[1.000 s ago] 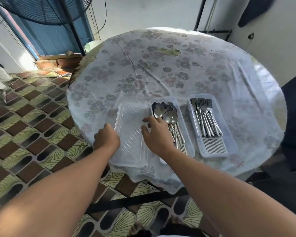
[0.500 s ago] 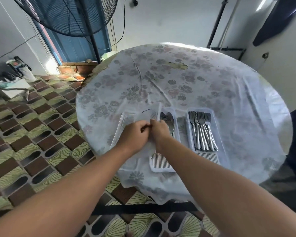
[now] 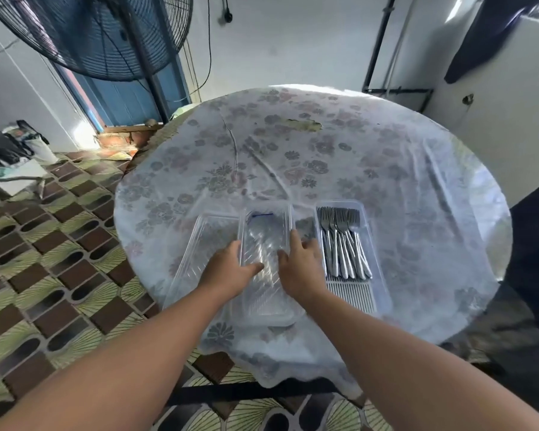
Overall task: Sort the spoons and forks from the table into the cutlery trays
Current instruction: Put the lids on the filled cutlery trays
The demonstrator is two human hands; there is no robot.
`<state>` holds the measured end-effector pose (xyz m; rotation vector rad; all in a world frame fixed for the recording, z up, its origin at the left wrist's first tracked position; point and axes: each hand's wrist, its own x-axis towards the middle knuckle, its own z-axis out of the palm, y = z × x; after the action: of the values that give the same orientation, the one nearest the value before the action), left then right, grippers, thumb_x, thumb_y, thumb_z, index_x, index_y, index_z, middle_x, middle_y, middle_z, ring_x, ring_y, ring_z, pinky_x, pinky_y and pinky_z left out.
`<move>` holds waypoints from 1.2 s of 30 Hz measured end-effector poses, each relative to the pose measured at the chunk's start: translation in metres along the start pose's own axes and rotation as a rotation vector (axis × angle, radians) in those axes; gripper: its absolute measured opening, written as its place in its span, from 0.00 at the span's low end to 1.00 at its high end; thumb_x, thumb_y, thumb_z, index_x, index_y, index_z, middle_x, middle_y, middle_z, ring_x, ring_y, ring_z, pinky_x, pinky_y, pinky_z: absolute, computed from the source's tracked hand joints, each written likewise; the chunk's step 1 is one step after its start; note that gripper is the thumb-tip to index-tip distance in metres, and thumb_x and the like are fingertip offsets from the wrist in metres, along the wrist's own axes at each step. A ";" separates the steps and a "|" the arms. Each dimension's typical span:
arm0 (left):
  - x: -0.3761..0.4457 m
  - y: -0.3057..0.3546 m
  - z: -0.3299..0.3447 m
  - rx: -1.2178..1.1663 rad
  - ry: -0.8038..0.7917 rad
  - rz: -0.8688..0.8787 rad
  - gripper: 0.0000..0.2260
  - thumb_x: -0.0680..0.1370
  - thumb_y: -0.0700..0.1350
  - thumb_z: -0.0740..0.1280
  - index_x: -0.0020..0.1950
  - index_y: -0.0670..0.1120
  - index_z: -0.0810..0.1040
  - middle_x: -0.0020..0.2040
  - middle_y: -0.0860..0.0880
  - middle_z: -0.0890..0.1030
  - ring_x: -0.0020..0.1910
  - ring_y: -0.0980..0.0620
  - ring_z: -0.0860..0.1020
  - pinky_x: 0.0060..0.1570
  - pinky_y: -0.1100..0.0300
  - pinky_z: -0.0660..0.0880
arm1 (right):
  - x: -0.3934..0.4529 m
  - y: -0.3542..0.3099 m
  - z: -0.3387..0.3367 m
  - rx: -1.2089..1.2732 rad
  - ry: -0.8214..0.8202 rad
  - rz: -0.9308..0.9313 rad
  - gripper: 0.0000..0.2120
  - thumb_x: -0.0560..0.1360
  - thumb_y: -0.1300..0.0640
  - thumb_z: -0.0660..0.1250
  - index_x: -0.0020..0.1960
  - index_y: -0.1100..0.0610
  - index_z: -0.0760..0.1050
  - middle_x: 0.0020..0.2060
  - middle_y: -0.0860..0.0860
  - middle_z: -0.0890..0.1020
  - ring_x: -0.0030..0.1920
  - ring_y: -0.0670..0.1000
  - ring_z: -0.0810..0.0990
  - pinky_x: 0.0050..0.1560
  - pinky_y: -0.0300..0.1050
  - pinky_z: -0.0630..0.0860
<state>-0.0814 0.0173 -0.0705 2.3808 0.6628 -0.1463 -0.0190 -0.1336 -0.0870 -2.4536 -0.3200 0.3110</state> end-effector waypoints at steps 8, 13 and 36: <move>0.001 0.009 0.001 0.092 0.028 0.022 0.40 0.72 0.63 0.76 0.78 0.50 0.66 0.71 0.46 0.77 0.66 0.45 0.77 0.62 0.49 0.76 | 0.019 0.015 -0.002 0.094 -0.061 0.032 0.31 0.83 0.61 0.55 0.83 0.45 0.53 0.71 0.60 0.65 0.58 0.59 0.78 0.59 0.58 0.80; 0.011 0.010 -0.001 0.188 -0.010 0.038 0.40 0.71 0.64 0.76 0.77 0.49 0.67 0.74 0.46 0.70 0.69 0.45 0.73 0.64 0.48 0.75 | 0.018 0.012 -0.001 0.069 -0.084 0.038 0.35 0.81 0.65 0.54 0.84 0.44 0.49 0.68 0.58 0.66 0.56 0.58 0.77 0.58 0.59 0.79; 0.039 0.048 -0.016 0.697 -0.254 0.126 0.63 0.56 0.79 0.73 0.82 0.50 0.57 0.83 0.46 0.55 0.79 0.39 0.57 0.75 0.38 0.61 | 0.117 0.006 0.030 -0.478 -0.161 -0.297 0.40 0.79 0.33 0.28 0.84 0.53 0.44 0.83 0.57 0.39 0.80 0.58 0.30 0.81 0.61 0.42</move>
<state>-0.0248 0.0126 -0.0416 2.9768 0.3699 -0.7108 0.0828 -0.0859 -0.1302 -2.7928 -0.9086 0.3320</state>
